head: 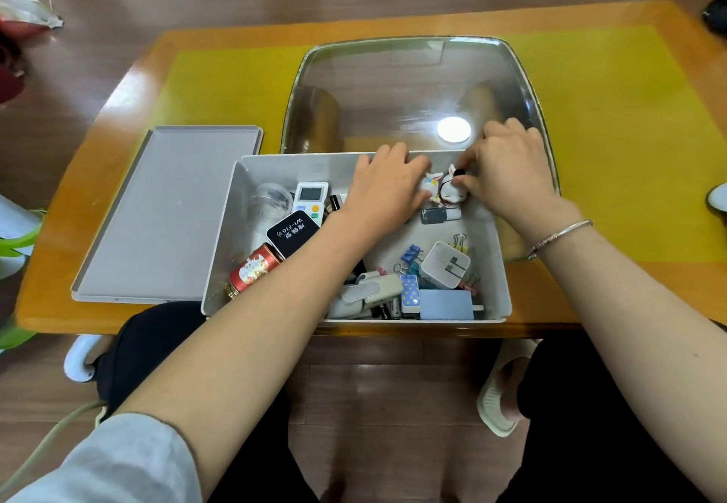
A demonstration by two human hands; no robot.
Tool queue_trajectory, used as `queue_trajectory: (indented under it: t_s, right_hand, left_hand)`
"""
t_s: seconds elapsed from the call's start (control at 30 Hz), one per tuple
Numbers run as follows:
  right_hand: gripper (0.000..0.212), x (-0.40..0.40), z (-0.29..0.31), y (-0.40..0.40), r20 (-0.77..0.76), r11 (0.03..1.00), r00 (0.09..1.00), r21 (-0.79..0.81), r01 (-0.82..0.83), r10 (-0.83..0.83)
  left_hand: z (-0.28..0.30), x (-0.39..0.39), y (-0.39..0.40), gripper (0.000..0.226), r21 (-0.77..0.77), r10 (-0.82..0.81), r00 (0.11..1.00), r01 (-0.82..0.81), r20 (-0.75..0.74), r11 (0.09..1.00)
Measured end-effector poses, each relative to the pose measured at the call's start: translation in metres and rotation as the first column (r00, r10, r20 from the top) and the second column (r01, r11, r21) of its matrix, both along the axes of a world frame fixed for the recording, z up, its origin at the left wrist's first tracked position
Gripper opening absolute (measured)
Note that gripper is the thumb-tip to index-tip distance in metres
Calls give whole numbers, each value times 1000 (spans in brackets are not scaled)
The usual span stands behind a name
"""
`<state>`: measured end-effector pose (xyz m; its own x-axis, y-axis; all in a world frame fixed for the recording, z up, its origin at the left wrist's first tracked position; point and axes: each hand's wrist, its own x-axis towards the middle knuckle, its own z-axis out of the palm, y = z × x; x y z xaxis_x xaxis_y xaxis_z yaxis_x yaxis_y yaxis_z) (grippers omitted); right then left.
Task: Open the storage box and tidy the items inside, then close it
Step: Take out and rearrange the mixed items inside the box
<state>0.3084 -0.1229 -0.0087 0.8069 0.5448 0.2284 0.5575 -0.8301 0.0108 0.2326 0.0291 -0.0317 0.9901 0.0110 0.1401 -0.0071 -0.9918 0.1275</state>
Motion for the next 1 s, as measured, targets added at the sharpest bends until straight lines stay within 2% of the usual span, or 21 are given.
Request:
queue_trajectory:
  t_s: [0.23,0.53,0.63,0.8,0.9,1.0]
  right_hand:
    - [19,1,1,-1,-6,1000,1000,-10,-25,25]
    - [24,-2,1,-1,-33,999,999,-17,-44,43]
    - [24,-3,1,-1,-38,999,998,-10,-46,46]
    - [25,-4,2,-1,-45,999,998,-10,-38,38]
    - [26,-5,1,0,-44,999,998,2,-33,33]
    - [27,-6,1,0,-45,999,998,6,-39,39]
  left_hand:
    - [-4,5,-7,30,99,56,995,-65,87,993]
    - [-6,-3,-6,35,17,58,993,-60,104,998]
    - [-1,-10,-8,32,40,38,991,-43,128,998]
    - [-1,-18,-14,20,174,-132,990,137,-37,975]
    - [-5,-22,-17,28,246,-263,958,284,-116,927]
    - [-8,-27,-19,39,261,-302,933,347,-198,901]
